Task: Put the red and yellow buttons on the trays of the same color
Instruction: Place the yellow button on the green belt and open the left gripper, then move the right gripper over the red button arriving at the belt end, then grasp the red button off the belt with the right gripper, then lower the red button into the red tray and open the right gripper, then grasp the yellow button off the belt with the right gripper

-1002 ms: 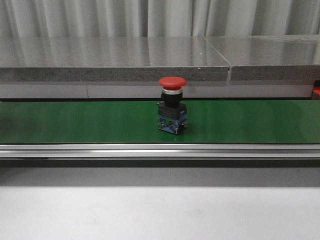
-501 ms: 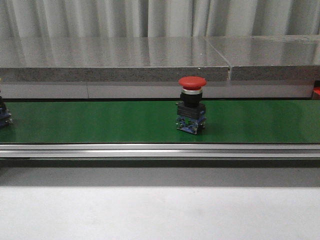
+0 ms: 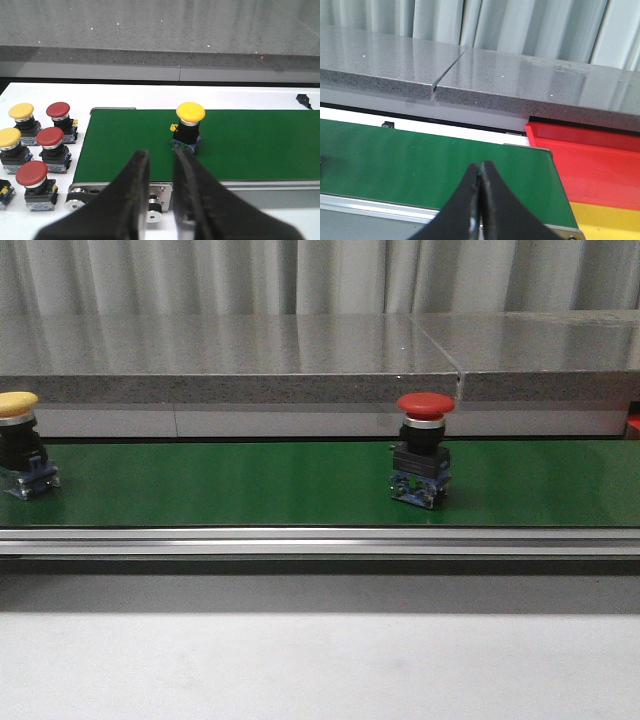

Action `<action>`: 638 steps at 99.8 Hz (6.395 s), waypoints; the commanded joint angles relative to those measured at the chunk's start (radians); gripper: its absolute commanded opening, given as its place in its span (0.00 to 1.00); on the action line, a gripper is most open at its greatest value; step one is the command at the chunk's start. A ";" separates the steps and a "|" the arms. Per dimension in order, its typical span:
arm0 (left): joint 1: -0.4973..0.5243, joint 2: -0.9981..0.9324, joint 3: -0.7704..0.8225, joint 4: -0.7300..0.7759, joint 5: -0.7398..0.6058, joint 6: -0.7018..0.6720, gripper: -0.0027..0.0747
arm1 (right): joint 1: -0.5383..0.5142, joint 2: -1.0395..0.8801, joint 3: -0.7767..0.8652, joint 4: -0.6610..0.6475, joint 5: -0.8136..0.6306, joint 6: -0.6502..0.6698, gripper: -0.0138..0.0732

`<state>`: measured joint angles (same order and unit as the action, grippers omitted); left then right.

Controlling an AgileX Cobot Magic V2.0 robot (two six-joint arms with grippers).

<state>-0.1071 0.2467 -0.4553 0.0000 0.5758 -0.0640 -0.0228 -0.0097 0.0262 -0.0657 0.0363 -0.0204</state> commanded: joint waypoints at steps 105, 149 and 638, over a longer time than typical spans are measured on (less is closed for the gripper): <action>-0.007 -0.055 0.007 0.000 -0.066 -0.001 0.01 | 0.001 0.792 -0.770 0.056 0.730 -0.001 0.08; -0.007 -0.055 0.007 0.000 -0.066 -0.001 0.01 | 0.001 0.858 -0.779 0.075 0.719 -0.001 0.76; -0.007 -0.055 0.007 0.000 -0.066 -0.001 0.01 | -0.190 1.246 -1.063 0.339 0.731 -0.304 0.80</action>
<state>-0.1071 0.1803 -0.4214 0.0000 0.5822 -0.0640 -0.2505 1.2853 -1.0381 0.2634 0.7767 -0.2808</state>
